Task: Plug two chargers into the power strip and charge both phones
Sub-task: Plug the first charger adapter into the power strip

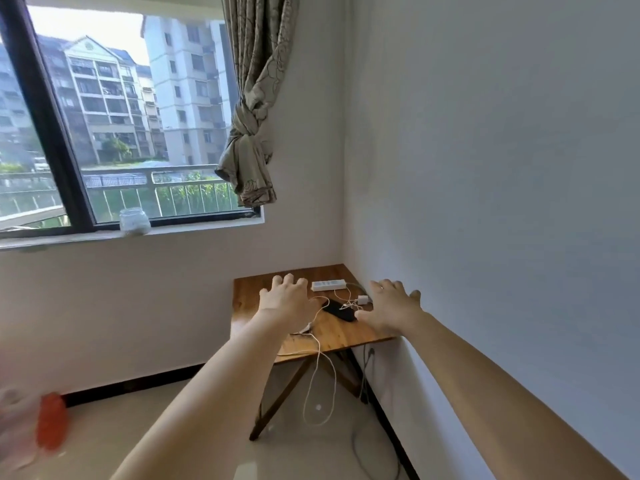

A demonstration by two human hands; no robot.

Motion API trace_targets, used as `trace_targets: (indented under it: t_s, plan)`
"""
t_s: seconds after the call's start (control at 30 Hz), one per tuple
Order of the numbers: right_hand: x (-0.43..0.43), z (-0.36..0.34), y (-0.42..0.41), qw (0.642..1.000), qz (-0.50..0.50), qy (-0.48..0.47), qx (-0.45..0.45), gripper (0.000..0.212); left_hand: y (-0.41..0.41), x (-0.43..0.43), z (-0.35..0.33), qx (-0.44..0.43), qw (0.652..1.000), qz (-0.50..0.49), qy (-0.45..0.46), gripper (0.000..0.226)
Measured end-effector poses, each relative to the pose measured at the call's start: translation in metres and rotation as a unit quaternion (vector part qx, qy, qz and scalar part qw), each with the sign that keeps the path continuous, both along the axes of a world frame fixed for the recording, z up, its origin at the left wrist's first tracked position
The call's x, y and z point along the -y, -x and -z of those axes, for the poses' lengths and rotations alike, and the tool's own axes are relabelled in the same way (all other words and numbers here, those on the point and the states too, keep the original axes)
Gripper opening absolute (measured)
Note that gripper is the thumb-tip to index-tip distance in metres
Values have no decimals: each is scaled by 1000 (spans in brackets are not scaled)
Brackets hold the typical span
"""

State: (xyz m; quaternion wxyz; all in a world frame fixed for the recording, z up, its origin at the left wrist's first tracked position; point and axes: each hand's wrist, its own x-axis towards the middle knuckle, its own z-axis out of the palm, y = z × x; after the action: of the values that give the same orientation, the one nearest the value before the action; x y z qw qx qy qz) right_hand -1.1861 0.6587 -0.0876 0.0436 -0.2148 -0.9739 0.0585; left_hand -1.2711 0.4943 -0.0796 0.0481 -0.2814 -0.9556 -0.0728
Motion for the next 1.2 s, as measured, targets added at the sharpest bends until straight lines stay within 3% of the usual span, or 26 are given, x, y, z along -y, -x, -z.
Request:
trace_targets:
  t_s: [0.27, 0.67, 0.9, 1.2]
  plan:
    - [-98, 35, 132, 999, 25, 11, 41, 61, 143, -103, 39, 37, 999, 27, -9, 55]
    - [-259, 96, 326, 994, -11, 15, 108, 72, 331, -262, 111, 101, 995, -1, -21, 53]
    - [-316, 143, 421, 987, -21, 48, 149, 65, 425, -311, 154, 150, 988, -23, -11, 53]
    - [-361, 226, 537, 974, 31, 110, 197, 61, 548, -366, 239, 214, 976, 19, 38, 50]
